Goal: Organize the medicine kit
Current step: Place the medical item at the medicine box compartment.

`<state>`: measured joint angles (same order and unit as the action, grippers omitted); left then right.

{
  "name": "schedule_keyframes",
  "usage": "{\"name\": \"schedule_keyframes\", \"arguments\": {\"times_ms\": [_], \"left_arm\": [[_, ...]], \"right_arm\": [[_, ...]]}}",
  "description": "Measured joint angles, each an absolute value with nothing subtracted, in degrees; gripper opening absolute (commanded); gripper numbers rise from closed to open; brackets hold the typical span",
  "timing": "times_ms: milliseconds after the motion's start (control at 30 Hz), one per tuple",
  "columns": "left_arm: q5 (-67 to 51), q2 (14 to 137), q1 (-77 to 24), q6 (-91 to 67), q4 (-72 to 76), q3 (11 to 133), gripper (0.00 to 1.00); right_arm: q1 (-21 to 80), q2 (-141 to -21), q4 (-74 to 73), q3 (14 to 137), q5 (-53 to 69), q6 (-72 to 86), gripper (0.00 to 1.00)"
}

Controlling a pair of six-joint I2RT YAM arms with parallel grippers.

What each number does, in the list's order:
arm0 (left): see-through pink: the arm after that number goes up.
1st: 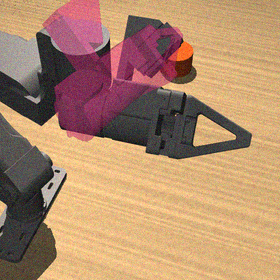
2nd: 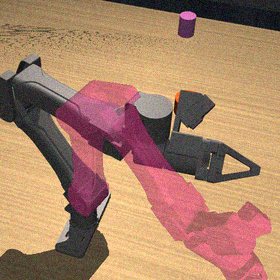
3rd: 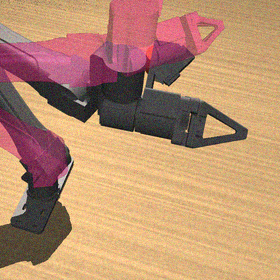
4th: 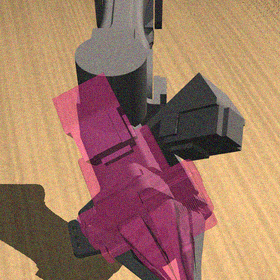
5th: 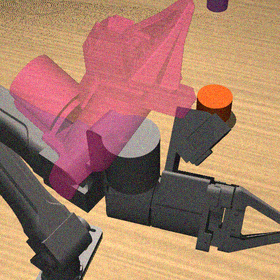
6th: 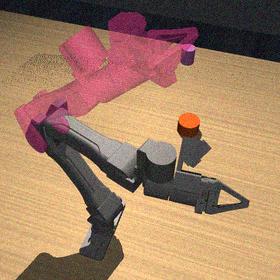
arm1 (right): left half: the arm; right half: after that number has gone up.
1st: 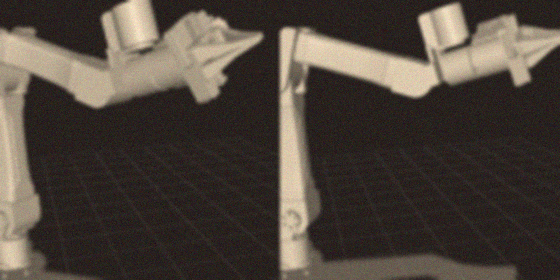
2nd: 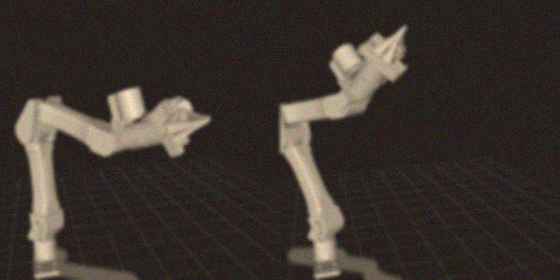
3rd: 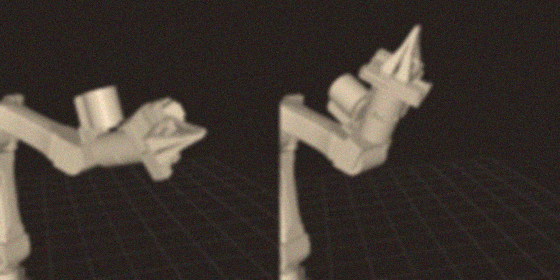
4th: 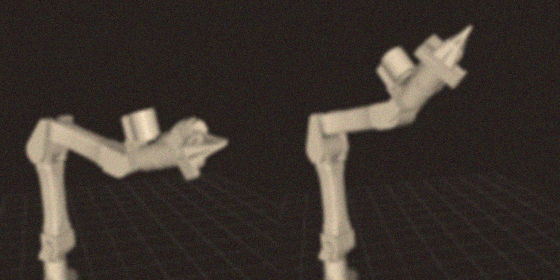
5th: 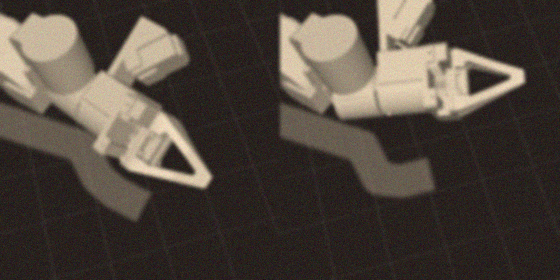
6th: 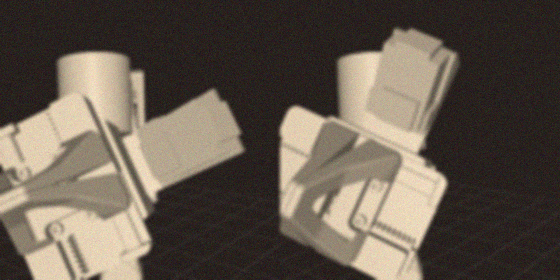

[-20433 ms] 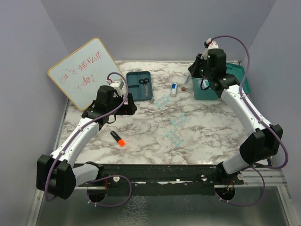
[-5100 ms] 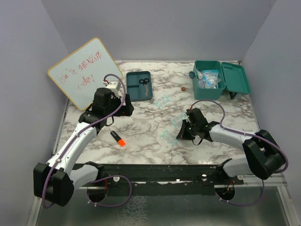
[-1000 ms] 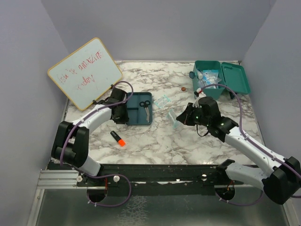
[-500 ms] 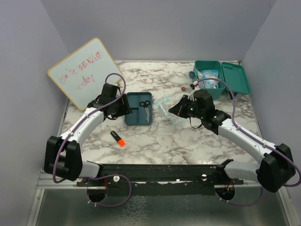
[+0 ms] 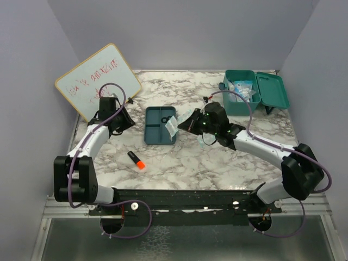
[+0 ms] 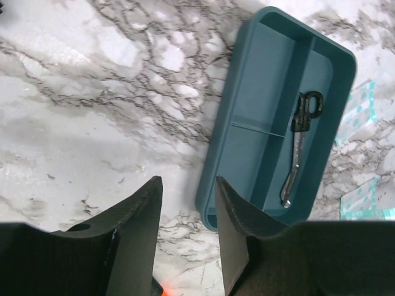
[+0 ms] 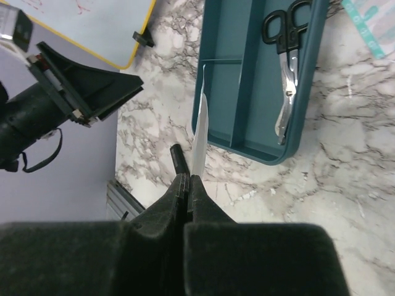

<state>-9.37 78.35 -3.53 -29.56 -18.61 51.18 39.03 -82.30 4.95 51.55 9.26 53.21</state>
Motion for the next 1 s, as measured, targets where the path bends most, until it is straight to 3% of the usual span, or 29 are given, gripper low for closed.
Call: {"name": "schedule_keyframes", "arguments": {"times_ms": [200,600,1000], "left_arm": [[-15.4,83.5,-0.8,-30.4,-16.9,49.8,0.38],[-25.5,87.9,-1.0,-31.7,-14.3,46.4,0.19],[-31.1,89.3,-1.0,-32.4,-12.4,45.8,0.17]], "right_arm": [[41.8,-88.3,8.1,54.0,8.2,55.8,0.01],[46.3,-99.7,13.8,58.2,4.1,62.3,0.01],[47.4,-105.3,15.4,60.7,-1.9,66.7,0.01]]}}
